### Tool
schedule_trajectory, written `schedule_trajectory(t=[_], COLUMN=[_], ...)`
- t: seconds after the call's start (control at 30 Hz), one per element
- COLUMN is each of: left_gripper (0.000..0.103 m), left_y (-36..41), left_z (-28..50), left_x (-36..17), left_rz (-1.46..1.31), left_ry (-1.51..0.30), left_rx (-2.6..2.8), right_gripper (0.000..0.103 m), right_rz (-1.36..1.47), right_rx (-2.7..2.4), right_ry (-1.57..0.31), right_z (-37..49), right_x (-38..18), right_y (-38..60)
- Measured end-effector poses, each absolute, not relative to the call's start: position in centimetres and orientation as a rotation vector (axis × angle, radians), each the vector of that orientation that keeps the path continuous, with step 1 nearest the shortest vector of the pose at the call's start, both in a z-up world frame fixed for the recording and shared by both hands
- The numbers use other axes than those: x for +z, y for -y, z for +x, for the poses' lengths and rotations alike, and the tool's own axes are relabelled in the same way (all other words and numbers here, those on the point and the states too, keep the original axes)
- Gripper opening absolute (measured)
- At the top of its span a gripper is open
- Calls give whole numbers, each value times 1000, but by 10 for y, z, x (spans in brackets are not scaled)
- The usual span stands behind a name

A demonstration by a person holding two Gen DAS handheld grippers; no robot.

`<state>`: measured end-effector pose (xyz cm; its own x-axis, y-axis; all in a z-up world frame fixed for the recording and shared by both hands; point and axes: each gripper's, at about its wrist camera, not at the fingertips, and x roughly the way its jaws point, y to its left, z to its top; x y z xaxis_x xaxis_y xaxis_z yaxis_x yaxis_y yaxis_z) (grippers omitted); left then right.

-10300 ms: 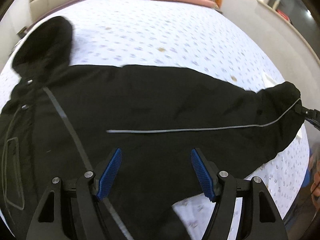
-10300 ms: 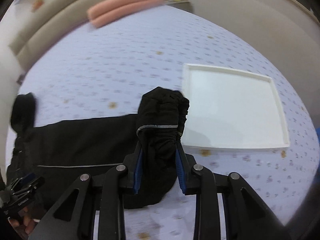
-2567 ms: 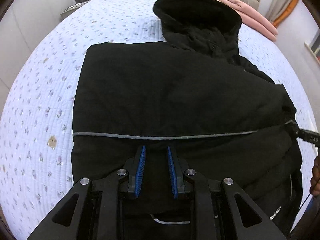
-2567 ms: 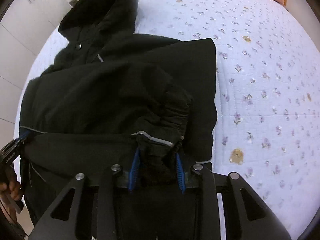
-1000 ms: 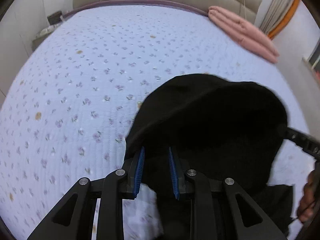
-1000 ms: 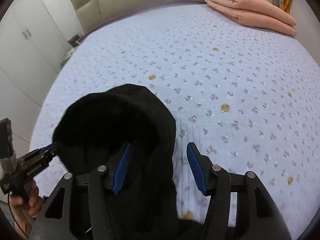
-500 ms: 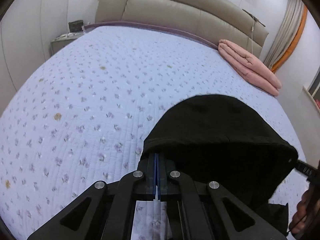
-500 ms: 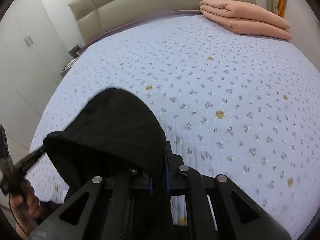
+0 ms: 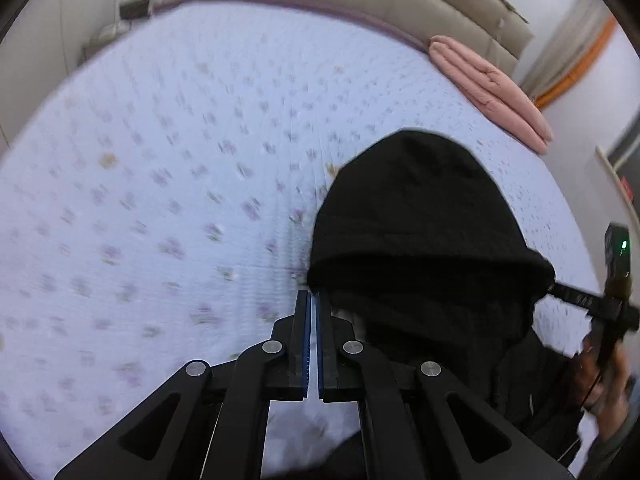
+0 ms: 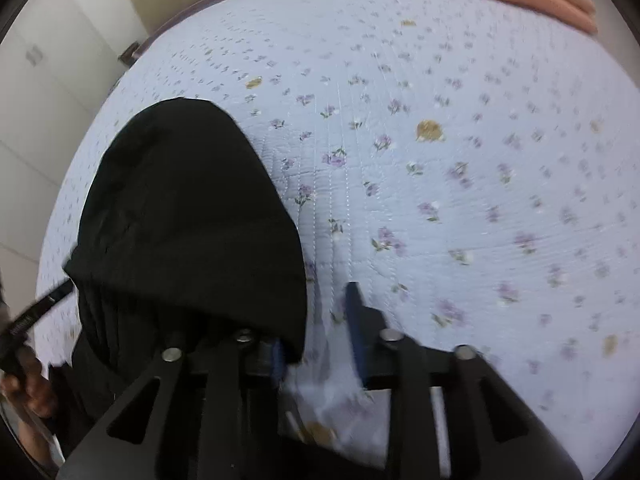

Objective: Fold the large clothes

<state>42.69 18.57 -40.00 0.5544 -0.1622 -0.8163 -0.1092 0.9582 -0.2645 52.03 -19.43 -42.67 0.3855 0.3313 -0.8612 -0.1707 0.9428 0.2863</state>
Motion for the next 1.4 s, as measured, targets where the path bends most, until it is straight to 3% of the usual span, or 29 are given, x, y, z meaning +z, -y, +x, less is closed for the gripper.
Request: schedule_trajectory(t=[0.2,0.33,0.57,0.67,0.83,1.07,1.4], left_gripper=[3,6,5,5,6,9,10], left_y=[-184,-152,-134,-150,-152,-166,-201], left_z=[424,472,488,480,479,472,514], left_x=[-335,-341,-431,-452,-440,-379,-425], left_rz=[-286,-283,-269,-381,-349,-267,-534], left_ry=[-825,-883,-1112,-1090,-1088,-991,-1130], left_rx=[-23,-142,-191,-202,-192,-138,-154], right_gripper=[43,45,45,44,45,51,55], right_rz=[140,145,-30,-86,-81,58,142], right_rx=[374,423,463,465,461,537,532], right_ry=[-1028,-981,-1140,-1176,-1168,-1125,-1209], right_z=[496,516,535,524,526,523,550], right_x=[-368,-343,-398,-429,-433,-390,-420], right_y=[209,185,132,130,131,174,203])
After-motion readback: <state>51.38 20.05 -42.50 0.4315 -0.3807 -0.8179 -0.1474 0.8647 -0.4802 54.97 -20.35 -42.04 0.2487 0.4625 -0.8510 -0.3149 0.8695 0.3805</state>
